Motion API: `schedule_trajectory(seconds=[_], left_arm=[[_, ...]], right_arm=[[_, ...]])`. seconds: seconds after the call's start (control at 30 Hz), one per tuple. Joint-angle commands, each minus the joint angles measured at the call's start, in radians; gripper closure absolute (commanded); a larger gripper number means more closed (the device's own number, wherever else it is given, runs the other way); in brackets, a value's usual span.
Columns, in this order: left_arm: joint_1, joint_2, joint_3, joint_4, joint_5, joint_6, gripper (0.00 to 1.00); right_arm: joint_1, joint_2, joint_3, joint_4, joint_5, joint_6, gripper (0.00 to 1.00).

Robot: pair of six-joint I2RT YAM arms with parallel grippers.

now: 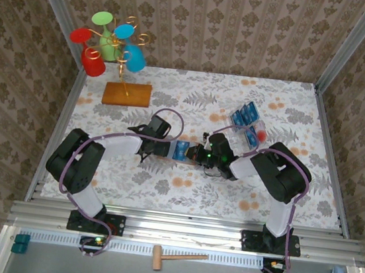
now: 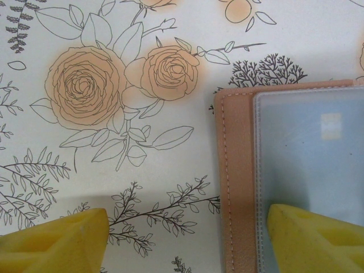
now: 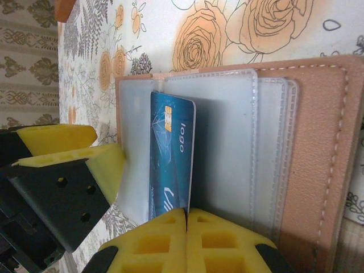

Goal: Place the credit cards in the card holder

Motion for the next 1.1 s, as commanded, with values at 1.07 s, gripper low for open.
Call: schedule_trajectory(seconds=[1.07], left_arm=[[-0.016, 0.007, -0.021, -0.051, -0.006, -0.011, 0.25]], right_arm=[[-0.013, 0.04, 0.04, -0.095, -0.017, -0.006, 1.0]])
